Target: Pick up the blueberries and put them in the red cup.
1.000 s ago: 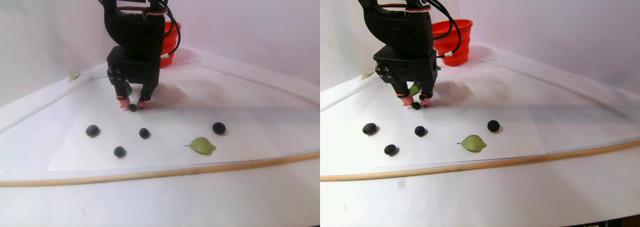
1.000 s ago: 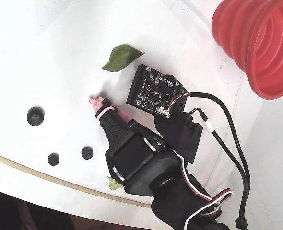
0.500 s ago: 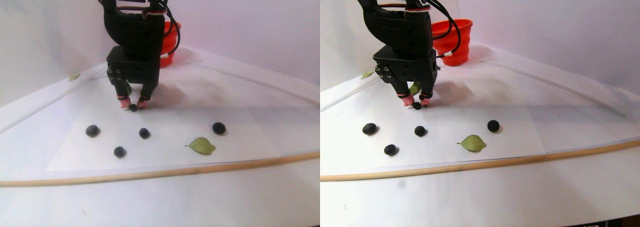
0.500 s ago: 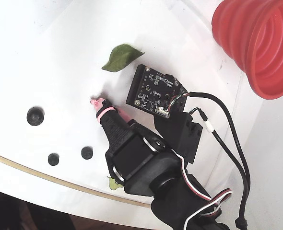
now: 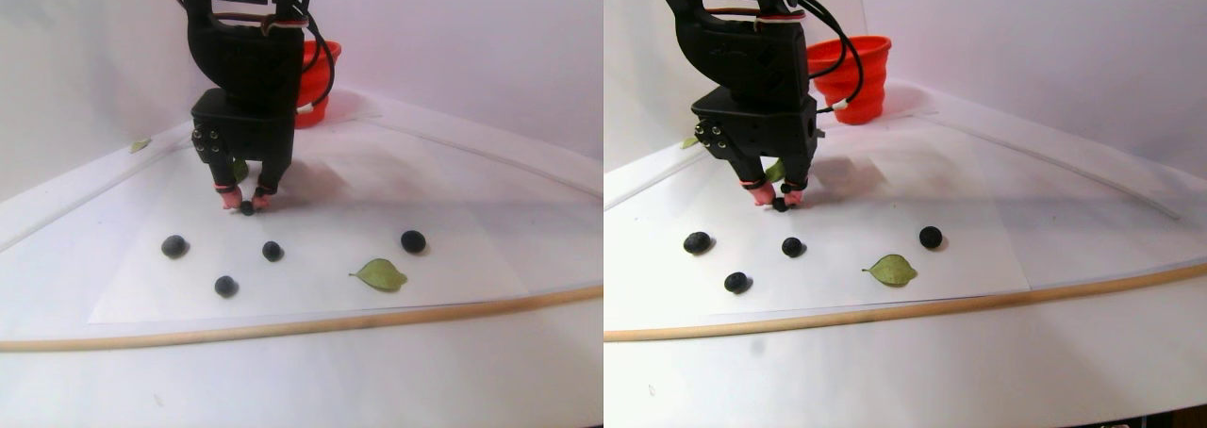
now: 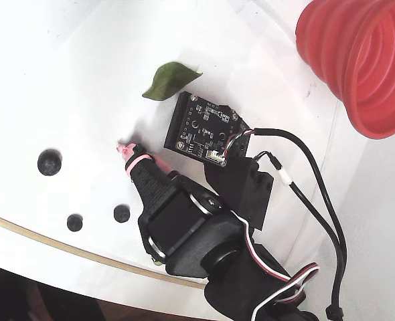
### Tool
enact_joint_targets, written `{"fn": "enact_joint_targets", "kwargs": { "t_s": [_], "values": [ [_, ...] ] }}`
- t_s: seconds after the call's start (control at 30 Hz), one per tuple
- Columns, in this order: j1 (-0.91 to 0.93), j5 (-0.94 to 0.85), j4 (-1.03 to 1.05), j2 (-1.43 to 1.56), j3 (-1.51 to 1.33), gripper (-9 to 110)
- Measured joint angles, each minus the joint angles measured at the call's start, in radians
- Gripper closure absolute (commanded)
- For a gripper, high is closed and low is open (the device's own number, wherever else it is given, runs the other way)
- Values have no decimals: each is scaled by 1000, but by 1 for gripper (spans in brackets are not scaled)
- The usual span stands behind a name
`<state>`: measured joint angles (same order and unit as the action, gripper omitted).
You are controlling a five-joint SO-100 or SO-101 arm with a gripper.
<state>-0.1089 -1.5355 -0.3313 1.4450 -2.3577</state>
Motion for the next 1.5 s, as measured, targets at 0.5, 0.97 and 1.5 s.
{"fn": "enact_joint_targets", "kwargs": {
  "t_s": [0.5,0.97,1.5],
  "values": [
    [0,0,69,117,-31,94],
    [3,0,215,308,-103,94],
    [52,-15,403,591,-138,94]
  ]
}}
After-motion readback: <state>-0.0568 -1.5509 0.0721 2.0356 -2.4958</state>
